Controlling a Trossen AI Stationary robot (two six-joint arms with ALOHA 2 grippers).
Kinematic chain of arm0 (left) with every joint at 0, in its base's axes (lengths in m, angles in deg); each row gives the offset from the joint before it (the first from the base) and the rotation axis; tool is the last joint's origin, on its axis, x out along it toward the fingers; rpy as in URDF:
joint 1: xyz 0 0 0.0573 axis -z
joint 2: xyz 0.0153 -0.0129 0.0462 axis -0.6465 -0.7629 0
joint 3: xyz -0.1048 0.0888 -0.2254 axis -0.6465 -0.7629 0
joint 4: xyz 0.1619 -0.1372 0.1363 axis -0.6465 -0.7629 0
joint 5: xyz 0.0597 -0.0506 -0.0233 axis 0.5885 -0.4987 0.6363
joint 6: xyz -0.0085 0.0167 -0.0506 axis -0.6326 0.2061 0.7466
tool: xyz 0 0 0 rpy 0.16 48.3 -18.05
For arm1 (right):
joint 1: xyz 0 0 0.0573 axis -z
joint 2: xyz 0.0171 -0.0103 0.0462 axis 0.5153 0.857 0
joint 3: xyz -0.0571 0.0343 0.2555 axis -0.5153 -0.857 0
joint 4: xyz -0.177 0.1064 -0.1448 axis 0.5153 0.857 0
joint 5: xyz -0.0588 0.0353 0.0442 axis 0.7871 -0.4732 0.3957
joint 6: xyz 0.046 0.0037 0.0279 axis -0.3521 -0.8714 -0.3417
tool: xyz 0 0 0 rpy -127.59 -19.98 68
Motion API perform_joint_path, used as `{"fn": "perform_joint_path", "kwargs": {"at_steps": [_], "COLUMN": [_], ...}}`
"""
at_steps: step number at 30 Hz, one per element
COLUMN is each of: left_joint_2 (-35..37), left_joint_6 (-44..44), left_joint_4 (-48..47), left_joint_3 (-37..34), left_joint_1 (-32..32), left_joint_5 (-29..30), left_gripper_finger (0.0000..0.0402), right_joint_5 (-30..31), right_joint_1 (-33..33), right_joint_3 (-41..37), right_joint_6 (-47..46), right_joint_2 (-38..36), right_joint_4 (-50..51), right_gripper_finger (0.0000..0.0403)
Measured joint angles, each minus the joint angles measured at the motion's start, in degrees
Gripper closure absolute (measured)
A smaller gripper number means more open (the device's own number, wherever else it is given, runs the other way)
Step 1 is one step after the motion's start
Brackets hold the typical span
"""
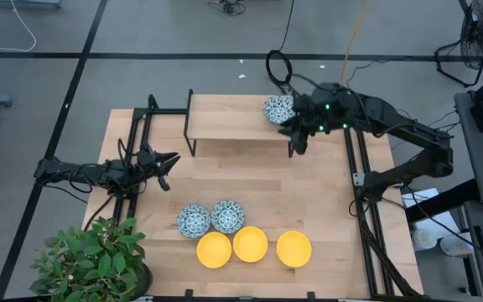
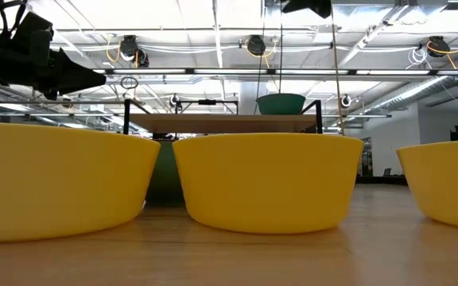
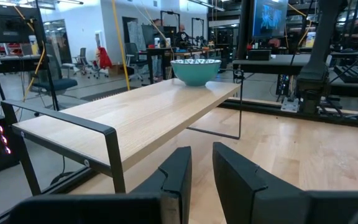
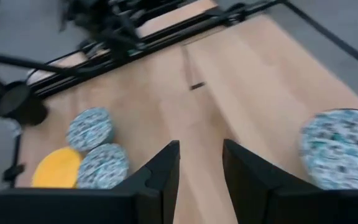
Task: Pick & Place Mini bowls
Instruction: Put the right yellow bowl on the shelf
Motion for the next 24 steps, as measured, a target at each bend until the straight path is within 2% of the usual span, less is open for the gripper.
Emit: {"fn": "perform_joint_path", "kwargs": {"at_steps": [15, 24], "left_joint_2": [0.00, -0.01], "left_joint_6": [0.00, 0.00], "left_joint_4": [0.01, 0.01], "left_joint_3": [0.00, 0.00], "left_joint_1": [0.00, 0.00], "left_joint_5": [0.00, 0.00], "left_gripper_finger": [0.0330, 0.0330], "right_joint_5": [0.00, 0.01], "right_joint_1": [-18.80, -29.39], "right_joint_3": [-0.69, -7.08], "right_joint_6": [-2.79, -9.39], "right_joint_2": [-0.04, -0.02], "right_joint_4": [-0.45, -0.59], "right_gripper_finger": [0.0293, 0.0291]}}
